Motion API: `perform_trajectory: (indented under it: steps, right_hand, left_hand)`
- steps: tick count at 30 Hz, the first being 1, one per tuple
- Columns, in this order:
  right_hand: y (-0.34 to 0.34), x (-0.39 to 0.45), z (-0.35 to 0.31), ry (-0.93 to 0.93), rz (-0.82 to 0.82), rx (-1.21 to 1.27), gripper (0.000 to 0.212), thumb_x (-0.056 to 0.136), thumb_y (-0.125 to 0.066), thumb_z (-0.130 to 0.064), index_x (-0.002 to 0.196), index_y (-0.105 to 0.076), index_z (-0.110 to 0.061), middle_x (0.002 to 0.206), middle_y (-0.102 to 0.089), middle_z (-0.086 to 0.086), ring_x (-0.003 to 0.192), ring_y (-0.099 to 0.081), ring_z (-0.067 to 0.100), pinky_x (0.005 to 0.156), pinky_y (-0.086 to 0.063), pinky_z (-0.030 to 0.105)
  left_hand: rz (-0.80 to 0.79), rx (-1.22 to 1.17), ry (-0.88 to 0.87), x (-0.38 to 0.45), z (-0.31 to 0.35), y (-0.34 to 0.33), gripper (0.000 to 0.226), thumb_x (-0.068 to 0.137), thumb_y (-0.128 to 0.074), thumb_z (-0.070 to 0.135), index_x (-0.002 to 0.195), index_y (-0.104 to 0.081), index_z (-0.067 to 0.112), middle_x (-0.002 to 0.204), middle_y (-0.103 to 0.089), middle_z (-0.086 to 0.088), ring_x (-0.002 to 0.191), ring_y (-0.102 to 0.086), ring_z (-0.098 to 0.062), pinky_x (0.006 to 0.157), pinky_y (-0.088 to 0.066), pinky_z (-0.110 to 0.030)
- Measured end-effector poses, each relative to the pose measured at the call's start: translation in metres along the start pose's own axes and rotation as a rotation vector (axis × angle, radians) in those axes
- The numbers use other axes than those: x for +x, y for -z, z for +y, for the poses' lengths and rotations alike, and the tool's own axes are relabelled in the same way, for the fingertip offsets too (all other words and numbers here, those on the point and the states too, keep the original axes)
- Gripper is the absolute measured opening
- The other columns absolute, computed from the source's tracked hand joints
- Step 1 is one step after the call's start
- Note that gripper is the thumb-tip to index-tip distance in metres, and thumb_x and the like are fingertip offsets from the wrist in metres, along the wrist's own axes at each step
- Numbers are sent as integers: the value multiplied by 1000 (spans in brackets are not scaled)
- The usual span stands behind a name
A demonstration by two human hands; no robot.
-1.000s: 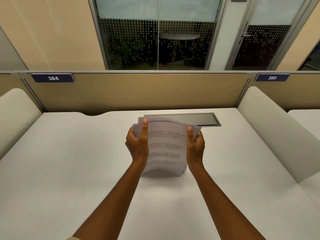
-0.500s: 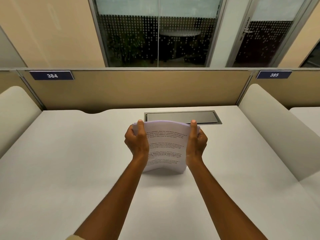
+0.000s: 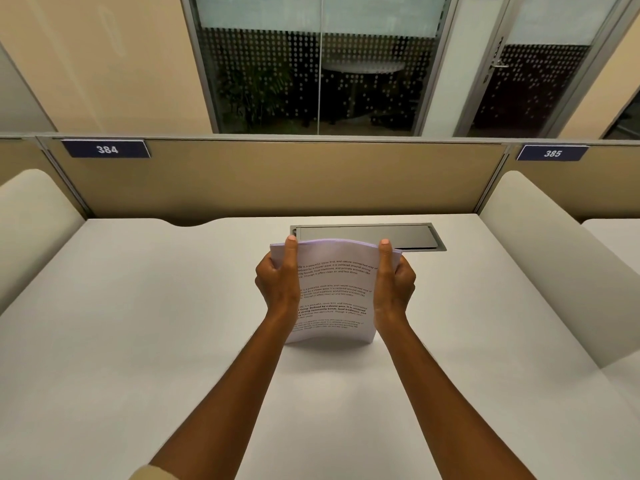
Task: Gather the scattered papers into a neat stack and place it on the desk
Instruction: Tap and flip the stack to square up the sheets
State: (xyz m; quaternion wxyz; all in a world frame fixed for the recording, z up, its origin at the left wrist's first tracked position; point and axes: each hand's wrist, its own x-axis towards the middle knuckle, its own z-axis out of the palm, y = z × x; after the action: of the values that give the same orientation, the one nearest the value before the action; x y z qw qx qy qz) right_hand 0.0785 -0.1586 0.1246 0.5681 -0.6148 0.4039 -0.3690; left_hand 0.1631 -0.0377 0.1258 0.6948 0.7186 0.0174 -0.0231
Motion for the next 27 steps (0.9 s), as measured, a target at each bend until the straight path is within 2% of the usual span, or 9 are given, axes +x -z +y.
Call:
perform_trajectory:
  steps: [3, 6, 15, 19, 21, 24, 27]
  right_hand:
    - [0, 1, -4, -2, 4, 2, 46, 88, -45, -62, 76, -58, -20, 75, -65, 3, 69, -63, 18, 55, -45, 23]
    - [2, 0, -5, -7, -19, -22, 45, 94, -42, -58, 80, -58, -18, 75, -64, 2, 68, -61, 15, 53, -43, 21]
    - [3, -1, -9, -29, -16, -39, 48, 92, -41, -61, 75, -58, -19, 76, -66, 3, 69, -64, 18, 53, -45, 23]
    - [5, -2, -11, -33, -30, -29, 49, 91, -41, -63, 77, -55, -18, 74, -63, 2, 65, -61, 15, 52, -44, 22]
    - [6, -2, -7, -18, -42, -24, 48, 87, -46, -65, 84, -56, -17, 77, -63, 2, 67, -61, 14, 53, -46, 22]
    - [9, -2, 2, 42, -83, -7, 50, 79, -63, -61, 105, -56, -19, 90, -65, 2, 80, -66, 16, 59, -54, 23]
    - [14, -2, 10, 100, -146, -37, 54, 77, -76, -44, 117, -49, -21, 97, -62, -3, 84, -65, 12, 62, -56, 19]
  left_hand:
    - [-11, -6, 0, 1, 2, 0, 43, 79, -47, 65, 74, -56, 23, 80, -67, -4, 75, -66, -23, 56, -47, -24]
    - [-25, -3, 27, 0, 1, 0, 48, 76, -46, 70, 75, -55, 22, 81, -68, -5, 73, -66, -21, 56, -46, -24]
    - [-14, -13, 10, 3, 3, -2, 50, 77, -45, 67, 84, -59, 20, 86, -69, -6, 74, -65, -21, 55, -46, -23]
    - [-72, -29, 4, 3, 3, -1, 51, 76, -48, 72, 73, -54, 21, 78, -67, -6, 69, -65, -20, 55, -49, -26]
    - [-112, -30, -48, 1, 2, 2, 52, 71, -58, 72, 81, -56, 21, 84, -68, -7, 74, -66, -21, 56, -54, -26]
    - [-236, 54, -177, 3, -9, 11, 58, 64, -81, 51, 105, -56, 19, 100, -65, -5, 87, -66, -19, 65, -60, -27]
    - [-325, 131, -203, 11, -28, 19, 63, 68, -85, 25, 119, -50, 20, 110, -64, -5, 98, -64, -20, 77, -61, -37]
